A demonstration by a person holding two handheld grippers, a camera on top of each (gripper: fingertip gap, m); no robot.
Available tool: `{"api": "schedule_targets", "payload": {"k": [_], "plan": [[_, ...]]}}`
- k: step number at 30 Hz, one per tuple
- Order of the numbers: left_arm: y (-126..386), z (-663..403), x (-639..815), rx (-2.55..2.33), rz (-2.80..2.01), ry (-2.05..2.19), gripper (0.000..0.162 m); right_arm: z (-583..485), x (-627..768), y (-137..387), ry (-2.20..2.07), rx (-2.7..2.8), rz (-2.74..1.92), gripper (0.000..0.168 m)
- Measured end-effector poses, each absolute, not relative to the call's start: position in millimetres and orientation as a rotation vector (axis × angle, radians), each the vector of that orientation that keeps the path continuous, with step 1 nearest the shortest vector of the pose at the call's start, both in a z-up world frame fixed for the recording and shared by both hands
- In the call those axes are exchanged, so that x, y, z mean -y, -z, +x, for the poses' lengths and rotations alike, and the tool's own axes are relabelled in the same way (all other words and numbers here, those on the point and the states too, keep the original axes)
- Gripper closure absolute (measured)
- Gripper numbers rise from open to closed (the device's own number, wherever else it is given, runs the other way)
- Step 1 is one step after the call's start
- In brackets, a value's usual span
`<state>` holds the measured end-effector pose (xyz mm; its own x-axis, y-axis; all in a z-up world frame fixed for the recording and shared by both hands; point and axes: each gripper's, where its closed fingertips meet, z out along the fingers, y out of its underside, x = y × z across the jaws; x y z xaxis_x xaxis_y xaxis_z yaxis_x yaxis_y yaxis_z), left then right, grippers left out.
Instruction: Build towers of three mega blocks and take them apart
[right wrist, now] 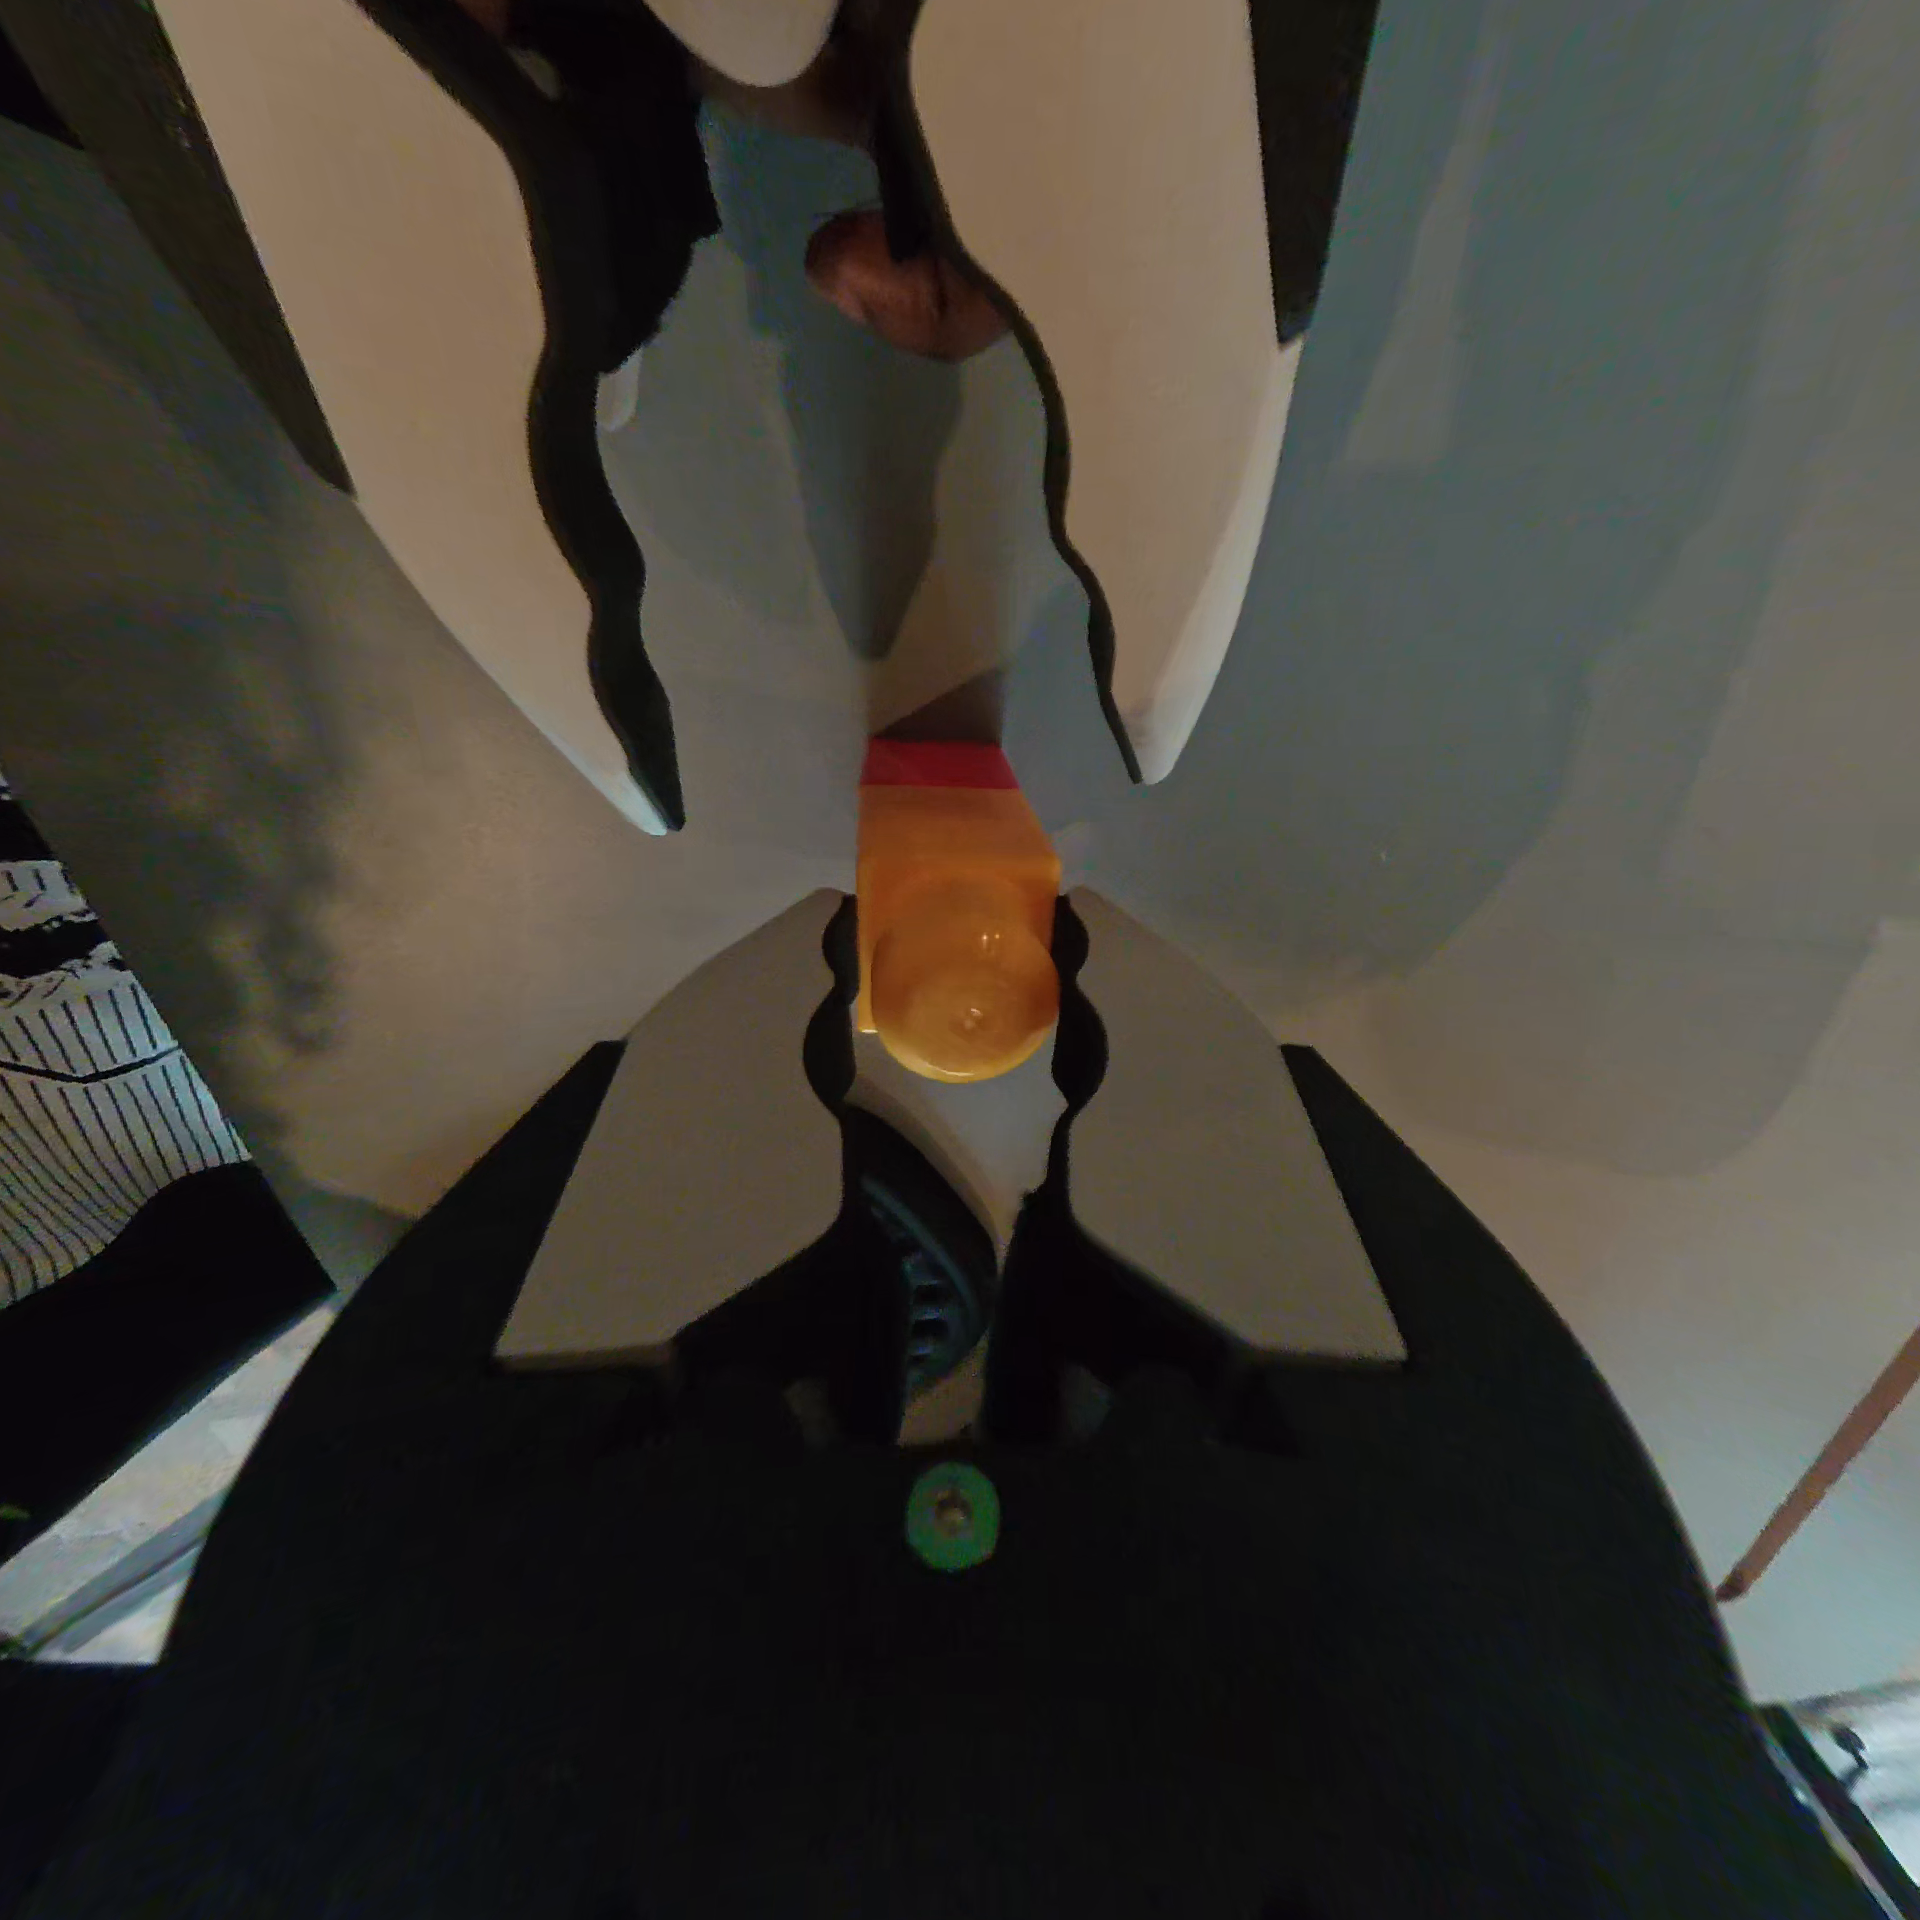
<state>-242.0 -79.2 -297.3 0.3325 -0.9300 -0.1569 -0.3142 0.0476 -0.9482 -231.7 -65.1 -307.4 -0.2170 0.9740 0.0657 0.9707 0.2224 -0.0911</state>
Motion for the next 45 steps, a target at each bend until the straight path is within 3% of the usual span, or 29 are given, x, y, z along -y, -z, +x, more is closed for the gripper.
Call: {"api": "schedule_targets", "payload": {"k": [1,14,18,21,26,33,45], "plan": [[297,-242,79,-1.191,-1.494,0.701,0.089,-232,65,308,-0.027,2.375,-1.89,0.133],[298,-242,79,-1.194,-1.492,0.69,0.089,-230,68,322,0.024,2.449,-1.922,0.133],[297,-243,79,-1.187,-1.487,0.697,0.089,-226,70,331,0.056,2.495,-1.941,0.123],[296,-243,79,-1.183,-1.488,0.707,0.089,-227,64,322,0.08,2.461,-1.926,0.101],[297,-242,80,-1.187,-1.48,0.696,0.089,-229,63,311,0.022,2.415,-1.923,0.089],[295,-243,80,-1.176,-1.47,0.688,0.088,-222,64,286,-0.141,2.291,-1.898,0.077],[290,-246,76,-1.118,-1.46,0.678,0.089,-208,68,257,-0.674,1.833,-1.566,0.071]]}}
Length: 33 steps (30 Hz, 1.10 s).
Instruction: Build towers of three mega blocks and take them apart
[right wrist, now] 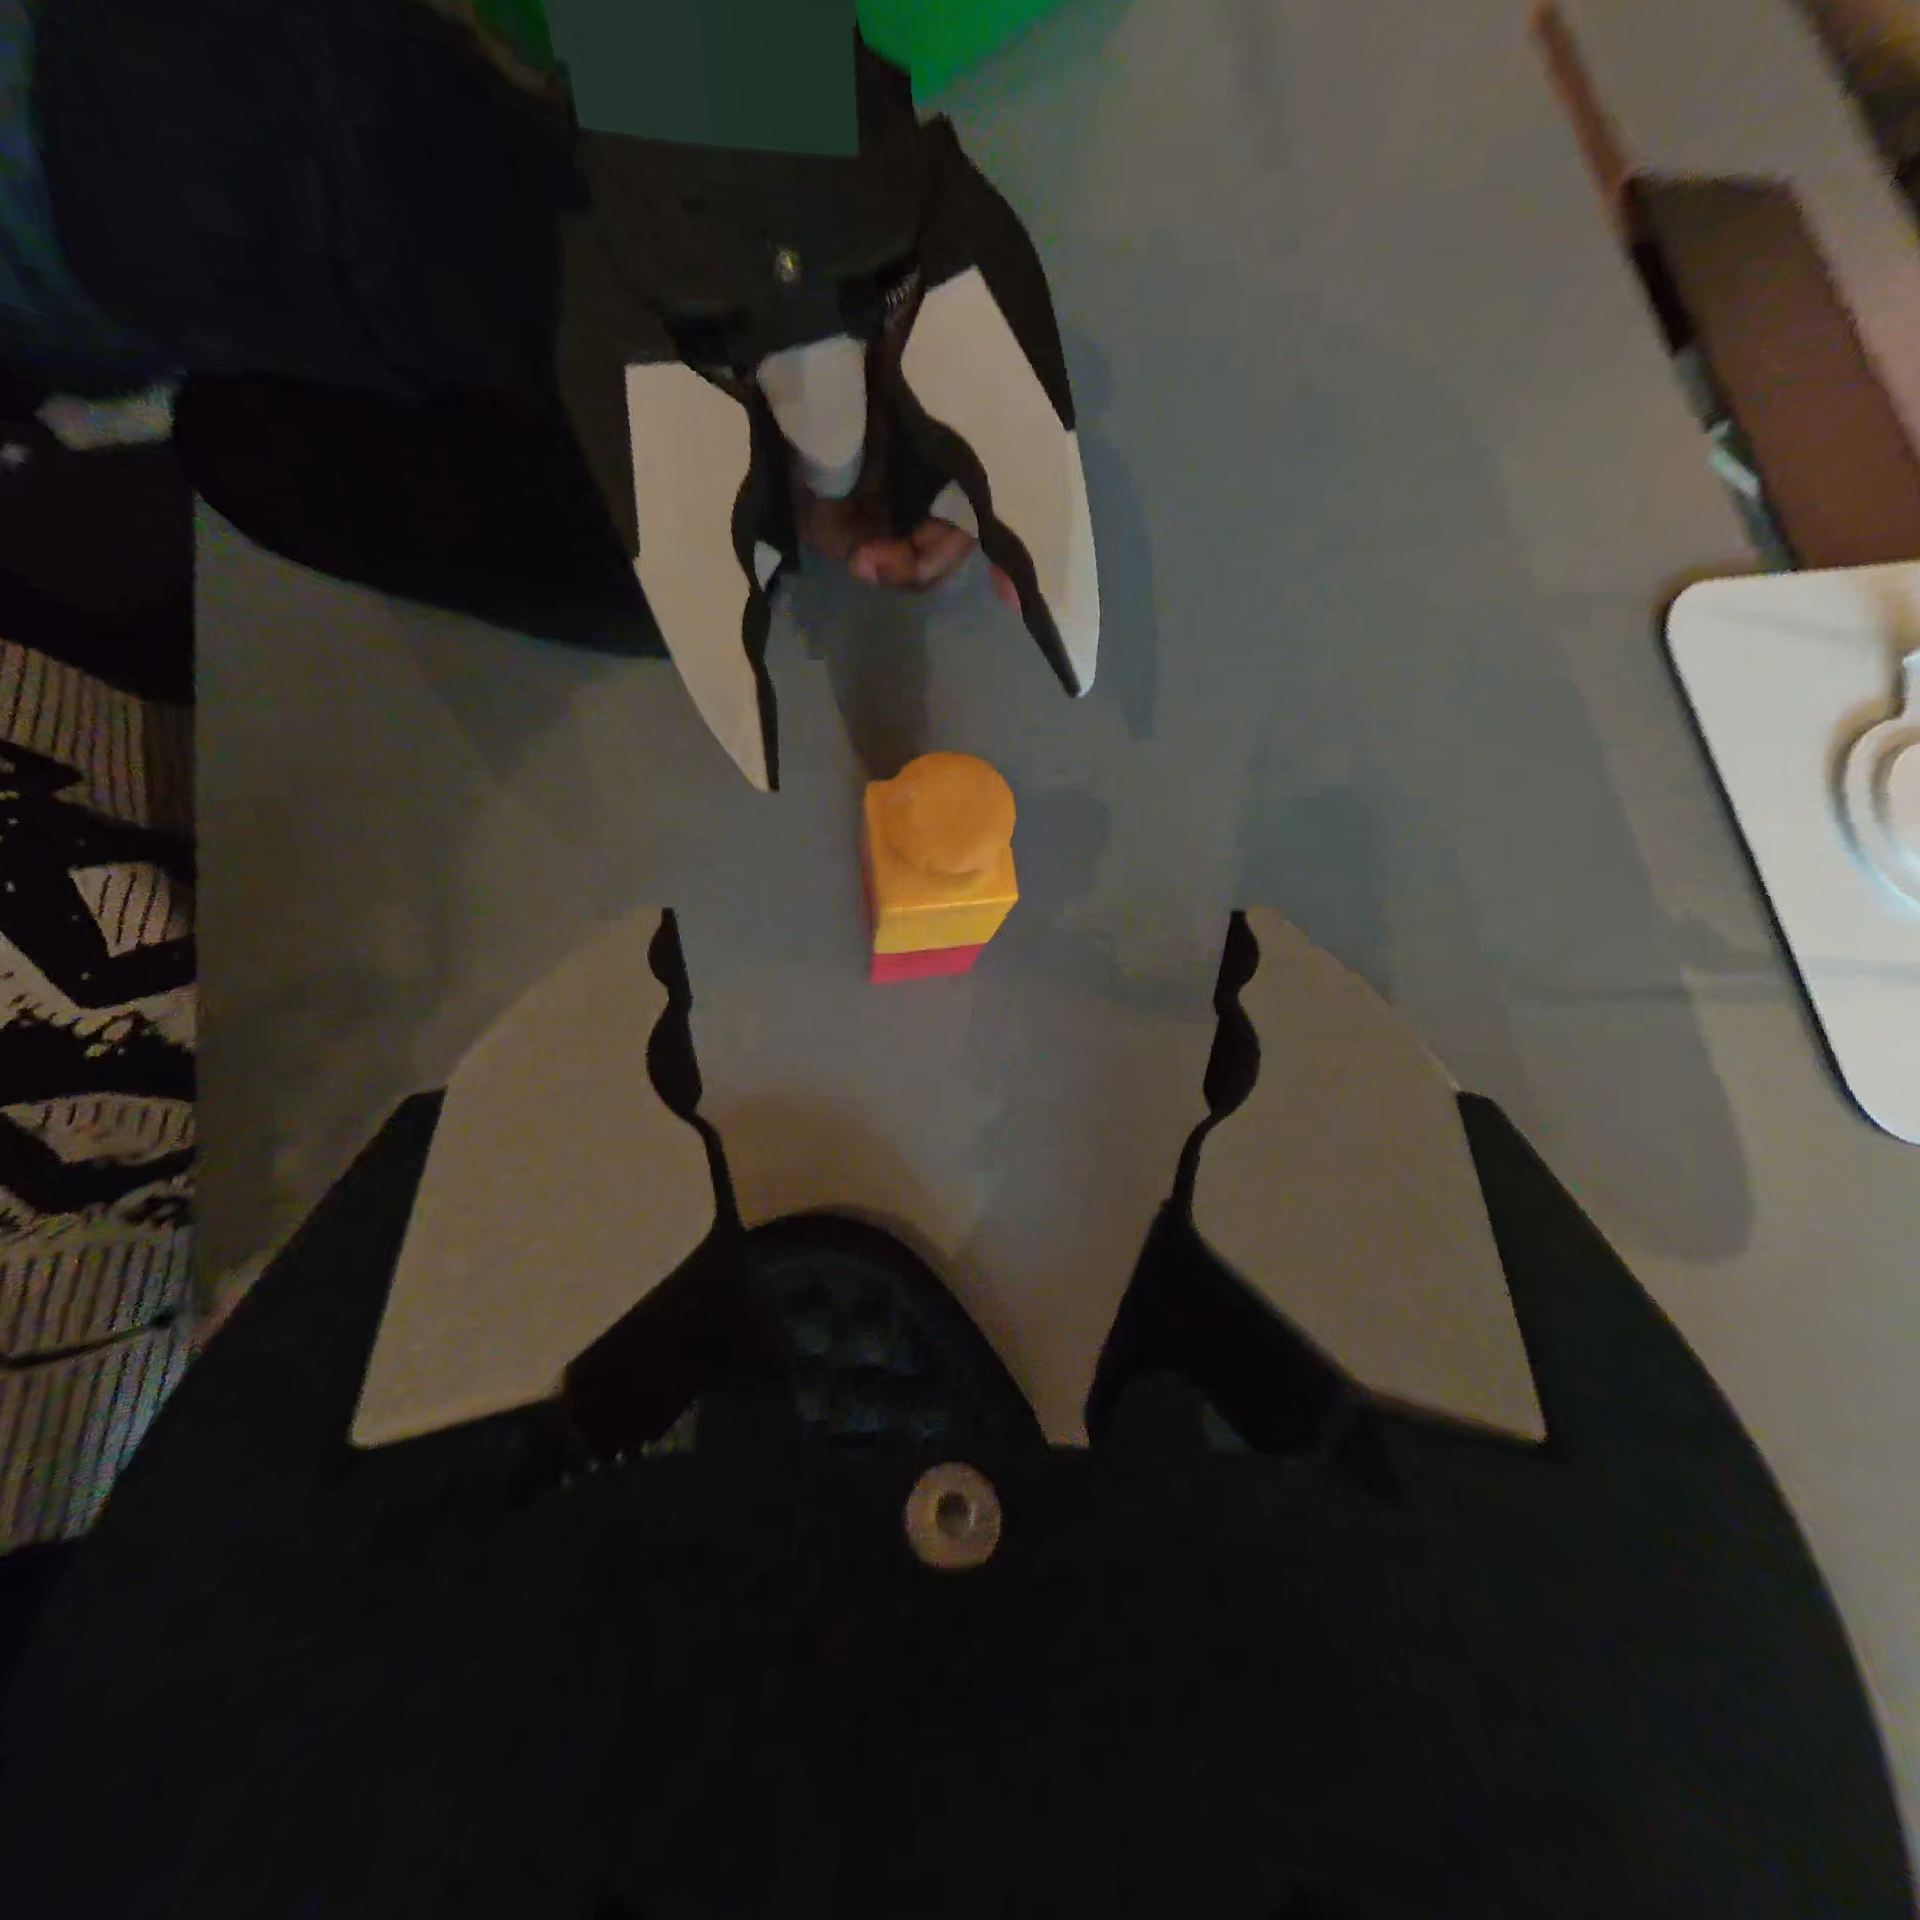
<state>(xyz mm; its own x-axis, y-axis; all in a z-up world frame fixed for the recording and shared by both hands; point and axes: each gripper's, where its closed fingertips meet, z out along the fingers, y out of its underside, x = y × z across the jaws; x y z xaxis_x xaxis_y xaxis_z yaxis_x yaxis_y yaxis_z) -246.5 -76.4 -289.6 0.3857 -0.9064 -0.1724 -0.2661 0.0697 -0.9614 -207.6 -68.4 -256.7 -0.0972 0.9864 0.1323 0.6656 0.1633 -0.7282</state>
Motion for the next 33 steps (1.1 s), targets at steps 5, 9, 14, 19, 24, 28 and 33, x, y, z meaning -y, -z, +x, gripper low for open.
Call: {"api": "schedule_targets", "payload": {"k": [5,9,14,19,24,28,33], "plan": [[286,-248,74,-1.085,-1.451,0.676,0.09,-201,69,260,-0.817,1.595,-1.441,0.068],[284,-249,73,-1.061,-1.449,0.679,0.09,-195,67,263,-0.862,1.451,-1.366,0.065],[282,-250,73,-1.041,-1.44,0.675,0.09,-189,69,260,-0.955,1.336,-1.289,0.066],[250,-255,73,-0.955,-1.413,0.646,0.088,-186,67,263,-1.03,1.282,-1.283,0.068],[206,-286,86,-0.914,-1.483,0.428,0.089,-185,68,263,-1.032,1.282,-1.278,0.069],[175,-344,107,-0.911,-1.577,0.259,0.09,-186,70,265,-1.012,1.305,-1.272,0.07],[172,-434,134,-1.001,-1.806,0.035,0.091,-189,73,270,-0.97,1.35,-1.268,0.071]]}}
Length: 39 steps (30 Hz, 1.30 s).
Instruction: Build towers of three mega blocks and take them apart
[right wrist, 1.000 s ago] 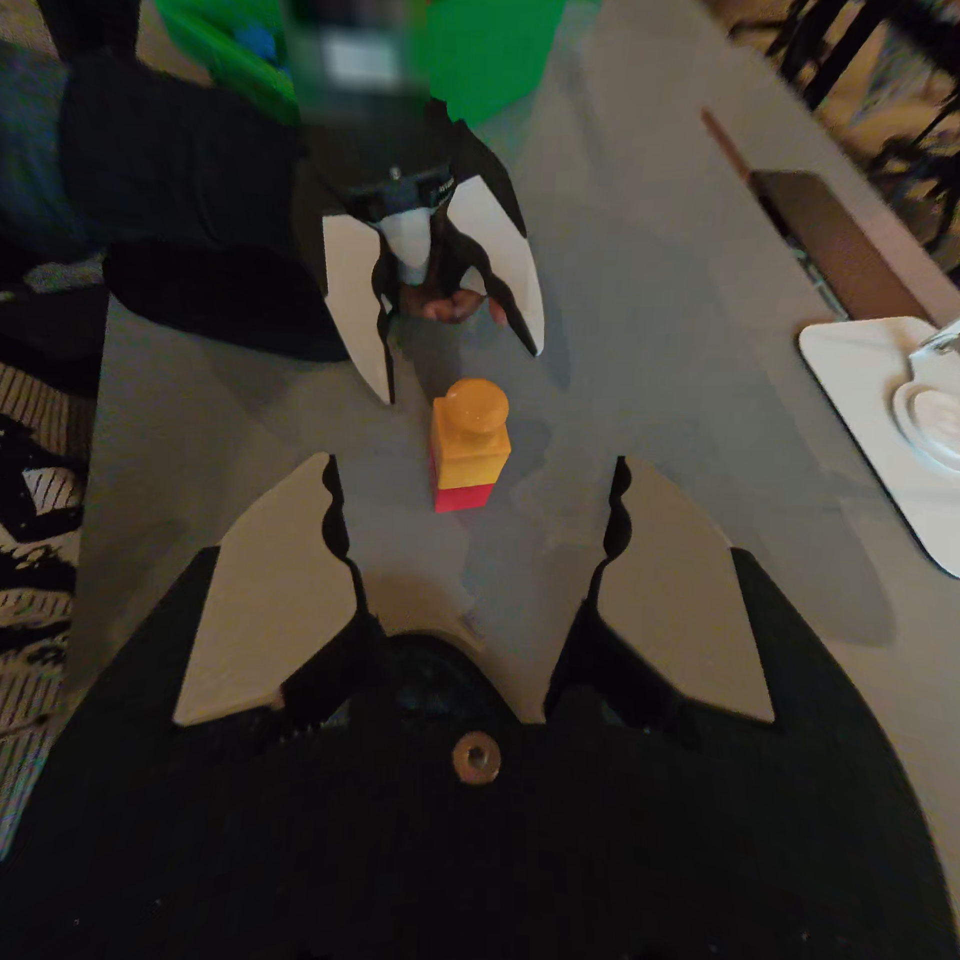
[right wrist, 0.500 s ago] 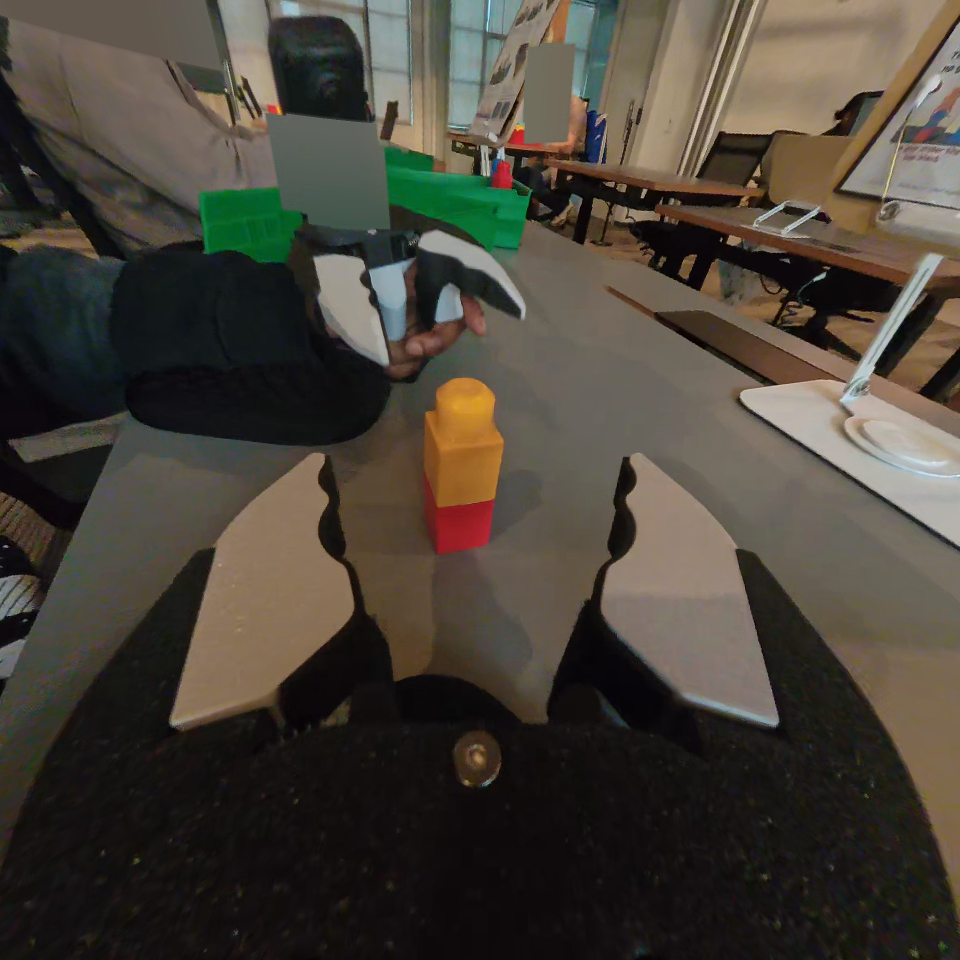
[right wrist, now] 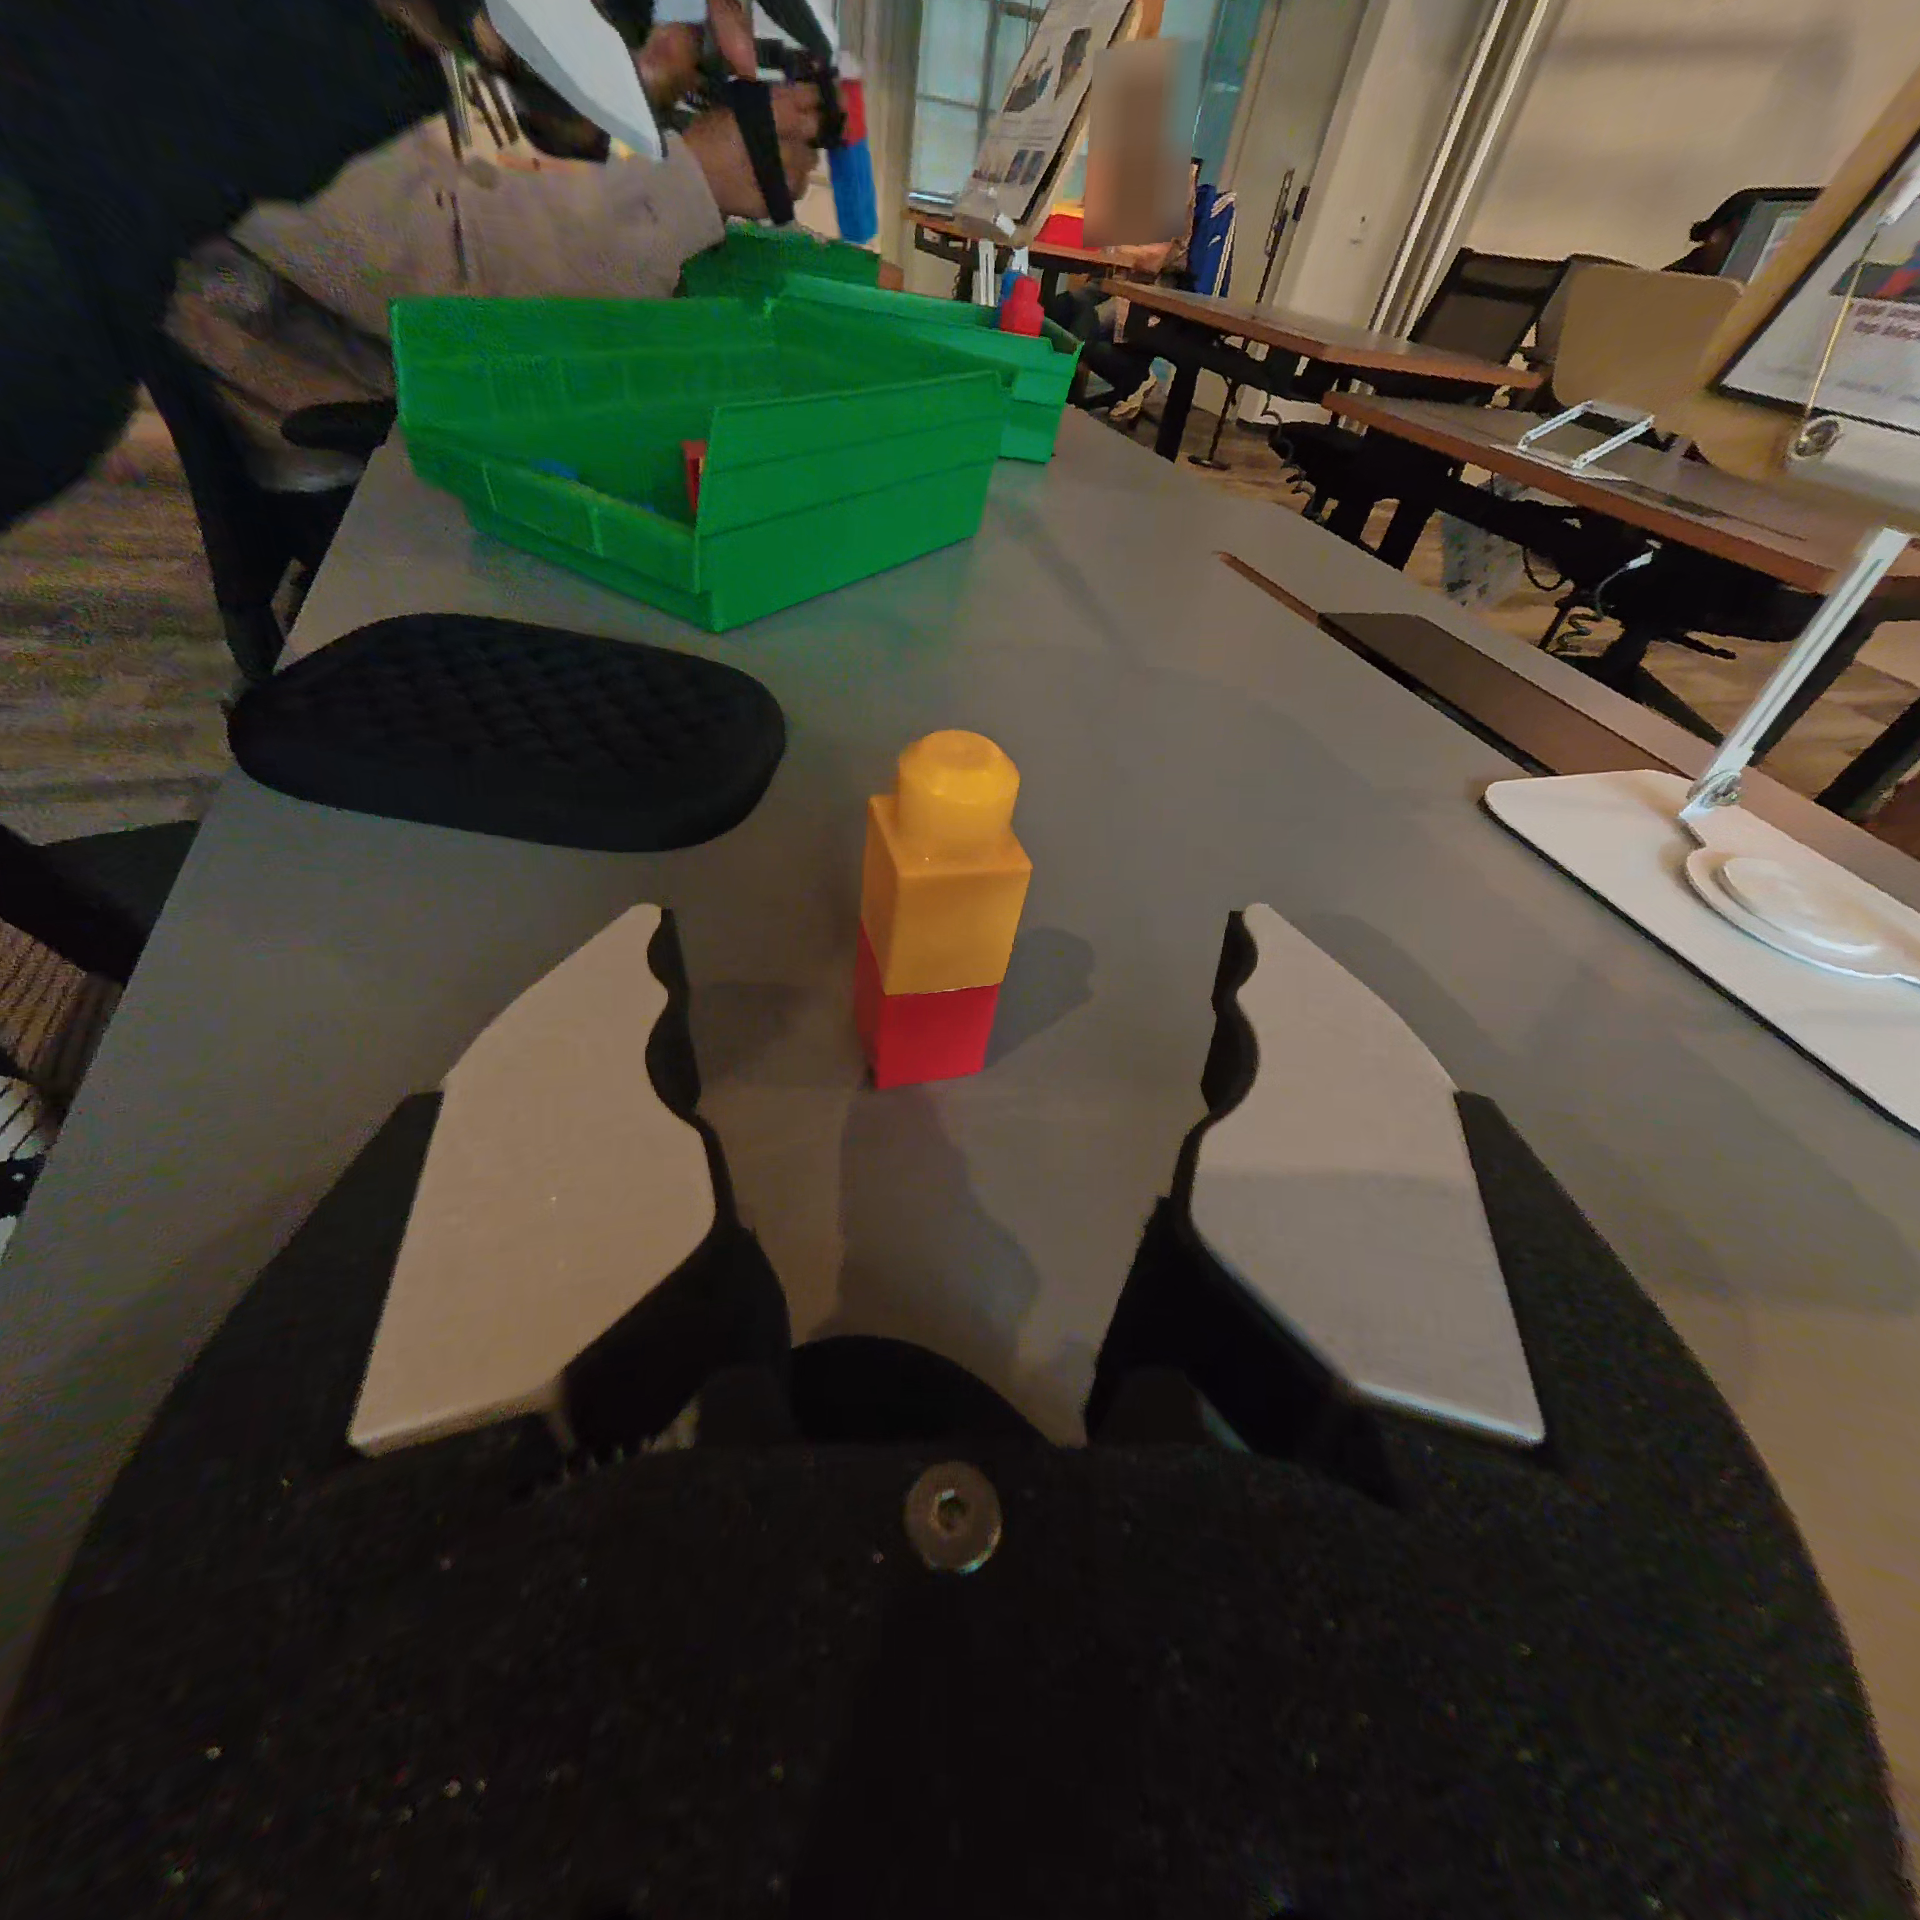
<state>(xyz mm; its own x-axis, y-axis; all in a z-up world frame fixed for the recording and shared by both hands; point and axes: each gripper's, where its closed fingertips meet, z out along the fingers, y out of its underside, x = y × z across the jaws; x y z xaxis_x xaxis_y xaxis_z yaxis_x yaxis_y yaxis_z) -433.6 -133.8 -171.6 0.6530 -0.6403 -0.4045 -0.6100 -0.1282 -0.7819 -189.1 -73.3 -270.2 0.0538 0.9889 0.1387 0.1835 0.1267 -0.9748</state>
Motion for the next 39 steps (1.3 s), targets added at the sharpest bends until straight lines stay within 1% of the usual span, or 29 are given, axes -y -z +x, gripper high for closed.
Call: {"api": "schedule_targets", "payload": {"k": [4,6,14,18,31,35,39], "plan": [[188,-495,152,-1.123,-1.932,-0.079,0.088,-190,74,272,-0.959,1.36,-1.27,0.071],[196,-517,156,-1.146,-1.94,-0.089,0.091,-189,73,270,-0.961,1.352,-1.268,0.071],[289,-599,180,-1.455,-2.277,-0.375,0.099,-187,72,268,-0.971,1.326,-1.268,0.071],[317,-612,188,-1.634,-2.345,-0.442,0.102,-187,71,267,-0.968,1.322,-1.269,0.071],[337,-631,186,-1.737,-2.417,-0.455,0.117,-186,70,266,-0.969,1.307,-1.268,0.072],[345,-634,192,-1.754,-2.46,-0.435,0.124,-186,69,266,-0.971,1.303,-1.269,0.072],[346,-634,197,-1.734,-2.497,-0.396,0.125,-186,69,266,-0.973,1.298,-1.27,0.071]]}}
